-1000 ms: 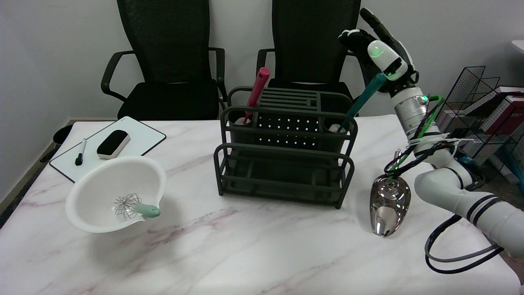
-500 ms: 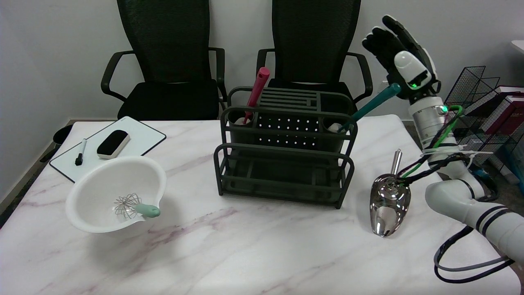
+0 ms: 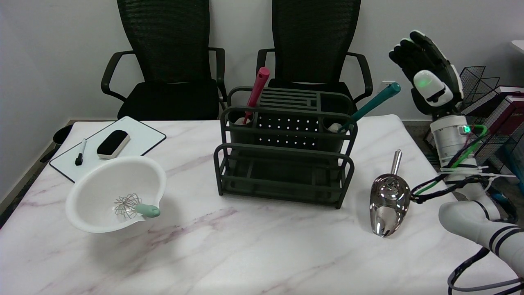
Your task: Place the blue sponge bottle brush into the kitchen storage rack.
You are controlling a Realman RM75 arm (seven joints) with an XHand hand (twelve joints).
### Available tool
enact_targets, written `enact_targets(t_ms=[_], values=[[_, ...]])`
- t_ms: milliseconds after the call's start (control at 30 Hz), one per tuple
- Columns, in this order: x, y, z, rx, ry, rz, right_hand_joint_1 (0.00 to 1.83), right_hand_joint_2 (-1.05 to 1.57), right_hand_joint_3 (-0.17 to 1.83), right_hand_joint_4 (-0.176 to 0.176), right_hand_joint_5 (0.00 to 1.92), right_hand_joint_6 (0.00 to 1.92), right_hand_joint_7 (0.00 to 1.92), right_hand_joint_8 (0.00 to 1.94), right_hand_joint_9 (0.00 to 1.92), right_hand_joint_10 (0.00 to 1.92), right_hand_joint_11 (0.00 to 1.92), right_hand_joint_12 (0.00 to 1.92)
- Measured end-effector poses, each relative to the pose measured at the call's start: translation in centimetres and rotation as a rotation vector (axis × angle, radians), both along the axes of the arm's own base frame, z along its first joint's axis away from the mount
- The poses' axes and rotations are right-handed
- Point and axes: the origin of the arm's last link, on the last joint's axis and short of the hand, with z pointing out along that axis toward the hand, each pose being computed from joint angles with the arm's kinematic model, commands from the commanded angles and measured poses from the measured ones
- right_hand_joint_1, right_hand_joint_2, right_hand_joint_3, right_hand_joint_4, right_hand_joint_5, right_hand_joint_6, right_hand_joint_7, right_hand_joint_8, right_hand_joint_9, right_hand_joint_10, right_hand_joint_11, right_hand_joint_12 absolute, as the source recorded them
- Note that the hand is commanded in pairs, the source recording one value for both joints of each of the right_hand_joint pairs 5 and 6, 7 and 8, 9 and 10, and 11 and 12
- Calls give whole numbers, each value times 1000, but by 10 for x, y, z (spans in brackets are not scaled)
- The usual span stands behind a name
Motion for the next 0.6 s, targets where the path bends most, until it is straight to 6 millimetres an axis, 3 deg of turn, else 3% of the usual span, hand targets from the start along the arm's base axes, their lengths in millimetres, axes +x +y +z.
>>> enact_targets(t_ms=[333,600], values=[[-21,25,5,-49,41,5,1218,8,956,0,544,544,636,636,567,567,549,549],[-47,45,1,-93,43,7,1241,41,949,0,499,499,630,630,549,549,530,530]])
